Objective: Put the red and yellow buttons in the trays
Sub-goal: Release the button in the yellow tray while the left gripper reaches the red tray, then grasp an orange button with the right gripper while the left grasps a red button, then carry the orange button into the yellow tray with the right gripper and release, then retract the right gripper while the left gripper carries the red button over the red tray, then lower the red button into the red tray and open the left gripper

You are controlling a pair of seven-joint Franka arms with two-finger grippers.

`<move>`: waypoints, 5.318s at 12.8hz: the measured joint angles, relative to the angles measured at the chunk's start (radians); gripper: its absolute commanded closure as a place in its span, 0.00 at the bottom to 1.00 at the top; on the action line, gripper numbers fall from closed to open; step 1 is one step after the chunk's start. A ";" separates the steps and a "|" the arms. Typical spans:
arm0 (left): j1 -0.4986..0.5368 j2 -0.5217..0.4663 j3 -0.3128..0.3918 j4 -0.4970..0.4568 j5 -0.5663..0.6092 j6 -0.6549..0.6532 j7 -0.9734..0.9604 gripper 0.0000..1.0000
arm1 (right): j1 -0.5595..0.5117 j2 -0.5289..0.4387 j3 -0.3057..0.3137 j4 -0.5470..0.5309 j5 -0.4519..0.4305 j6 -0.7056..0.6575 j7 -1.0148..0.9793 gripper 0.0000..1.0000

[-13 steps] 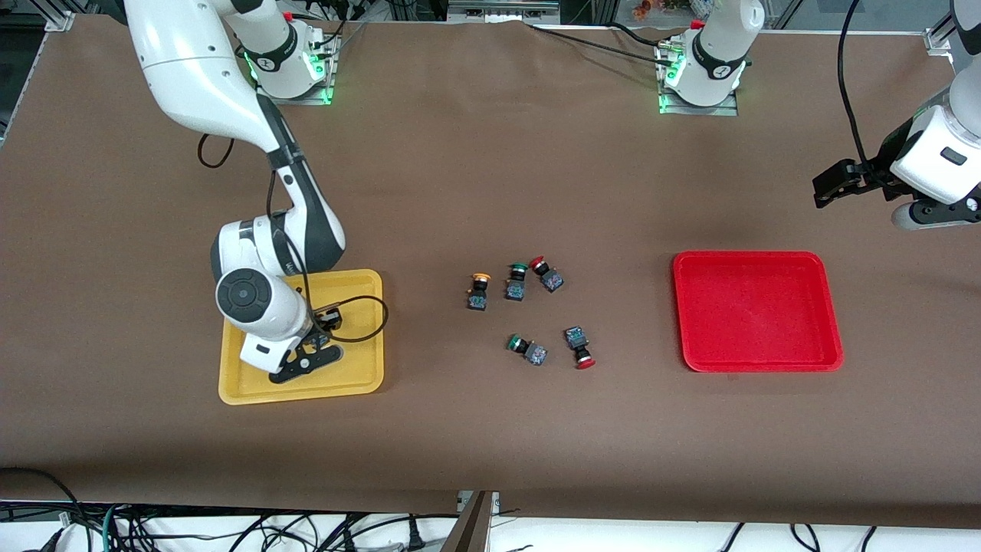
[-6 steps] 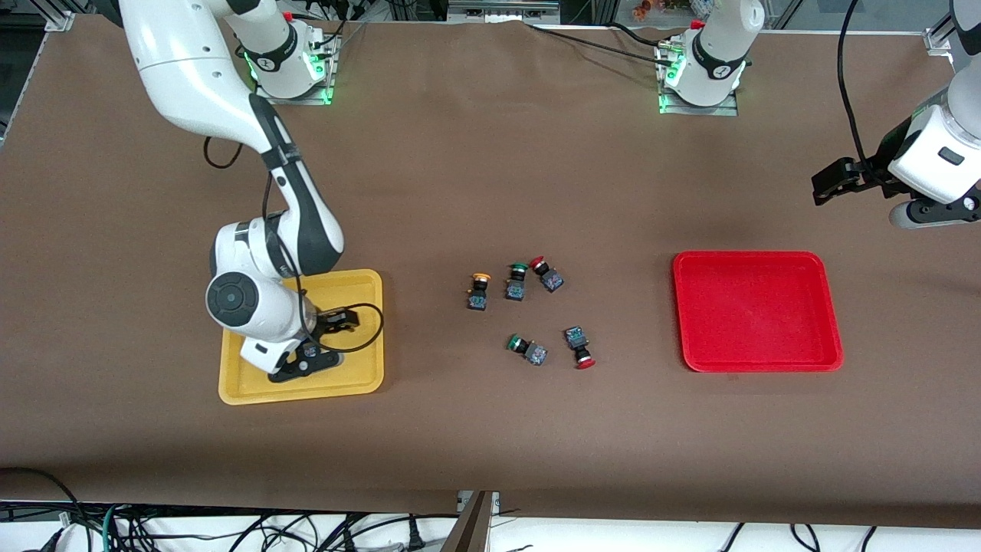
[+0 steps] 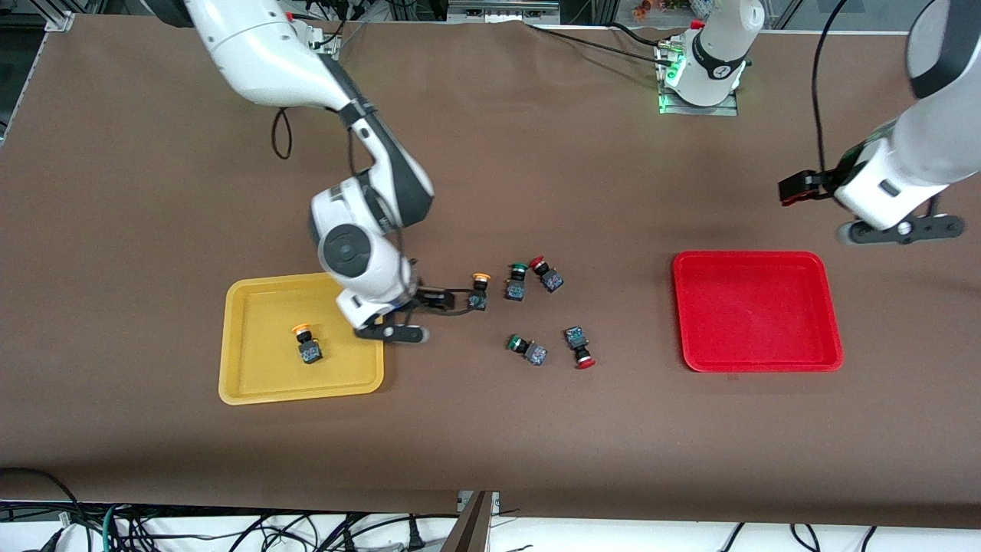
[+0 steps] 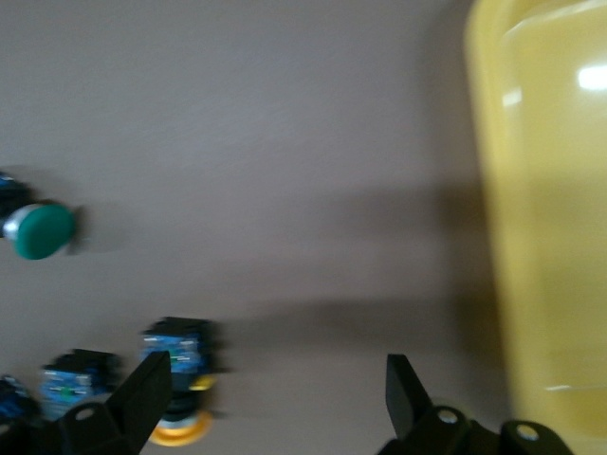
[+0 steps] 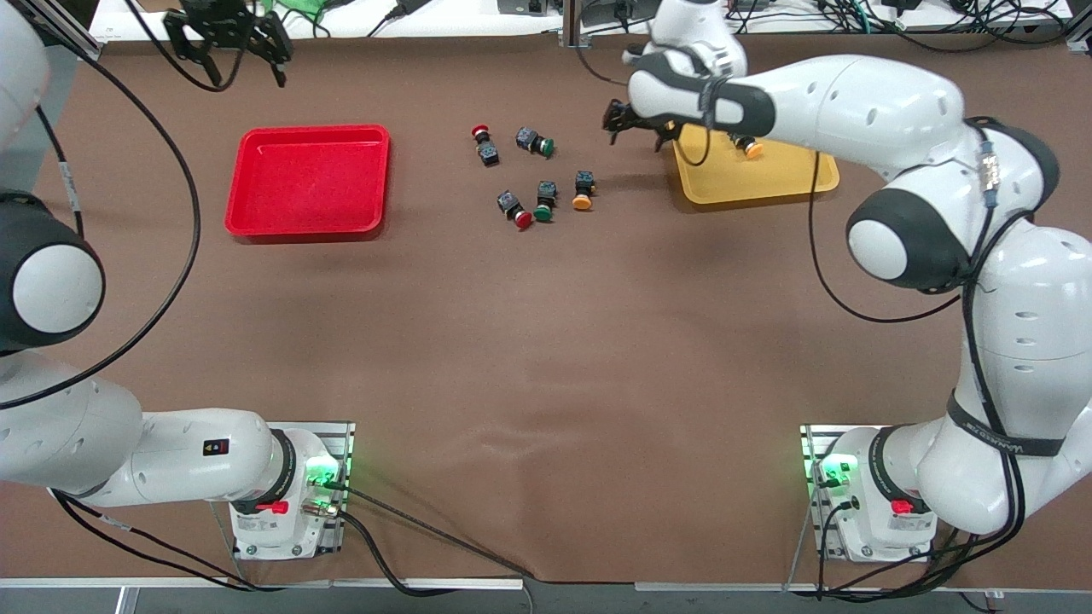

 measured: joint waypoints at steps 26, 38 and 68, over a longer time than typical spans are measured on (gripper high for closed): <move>-0.409 0.661 0.079 0.009 0.166 1.091 -0.671 0.58 | -0.032 -0.039 -0.215 -0.008 -0.014 -0.209 -0.560 0.64; -0.371 0.648 0.079 0.035 0.166 1.041 -0.673 0.00 | -0.095 -0.066 -0.224 -0.028 -0.014 -0.145 -0.602 0.00; -0.037 0.400 -0.153 -0.041 0.118 0.458 -0.270 0.00 | -0.274 -0.740 -0.148 -0.285 -0.132 -0.600 -0.640 0.00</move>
